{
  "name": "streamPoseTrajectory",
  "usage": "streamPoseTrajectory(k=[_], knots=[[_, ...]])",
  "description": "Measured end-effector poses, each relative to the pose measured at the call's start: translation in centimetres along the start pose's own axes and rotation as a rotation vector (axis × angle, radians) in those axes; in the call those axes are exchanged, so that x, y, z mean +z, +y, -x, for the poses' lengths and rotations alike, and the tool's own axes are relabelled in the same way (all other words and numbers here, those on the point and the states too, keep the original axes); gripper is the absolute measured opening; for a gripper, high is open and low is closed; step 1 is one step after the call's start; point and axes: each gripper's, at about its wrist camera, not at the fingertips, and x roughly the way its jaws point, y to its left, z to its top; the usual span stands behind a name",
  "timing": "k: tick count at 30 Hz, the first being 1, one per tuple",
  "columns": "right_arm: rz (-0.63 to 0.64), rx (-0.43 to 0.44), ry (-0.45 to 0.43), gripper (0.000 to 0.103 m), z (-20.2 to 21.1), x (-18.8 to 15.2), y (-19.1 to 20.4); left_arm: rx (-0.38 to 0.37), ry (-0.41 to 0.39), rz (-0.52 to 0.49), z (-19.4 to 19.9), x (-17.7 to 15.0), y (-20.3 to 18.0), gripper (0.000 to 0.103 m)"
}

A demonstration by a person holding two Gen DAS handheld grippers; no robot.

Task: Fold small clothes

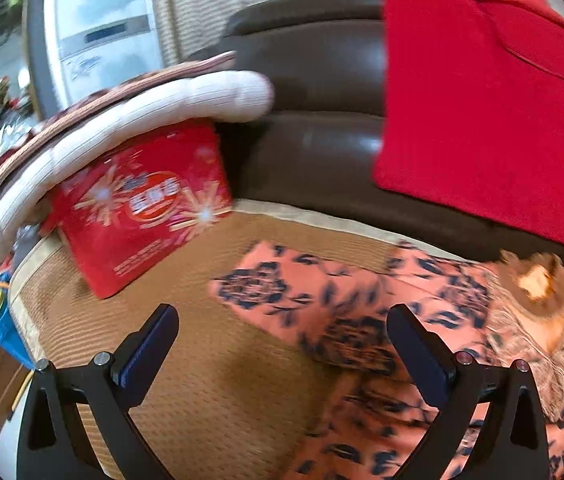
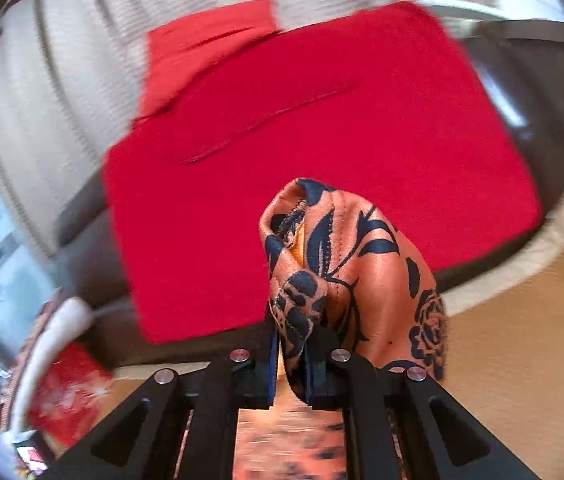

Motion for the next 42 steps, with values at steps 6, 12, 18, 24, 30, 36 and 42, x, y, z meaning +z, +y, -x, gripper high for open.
streamPoseTrajectory(k=[6,12,18,24,30,36,42], knots=[[-0.055,0.152,0.193,0.033,-6.3,-1.6,4.3,0.027,0.043,0.092,-1.8,0.9,4.6,0.103],[-0.105,0.199,0.093,0.089,-6.6,-3.8,2.9,0.024,0.077,0.119,-2.8,1.0,5.9,0.103],[-0.113,0.272,0.308,0.088,-9.9,-8.5,3.1,0.04,0.126,0.157,-4.2,0.9,6.6,0.103],[-0.041,0.332,0.533,0.081,-15.1,-15.9,7.9,0.06,0.154,0.207,-5.0,0.9,7.7,0.103],[-0.033,0.274,0.449,0.081,-14.9,-14.7,6.8,-0.054,0.239,0.241,-7.3,0.6,7.9,0.103],[-0.236,0.227,0.309,0.08,-12.5,-10.9,-0.8,-0.264,0.355,0.315,-10.2,0.6,7.3,0.103],[-0.398,0.299,0.298,0.08,-13.5,-12.1,-4.1,-0.327,0.393,0.405,-11.8,0.1,9.1,0.068]])
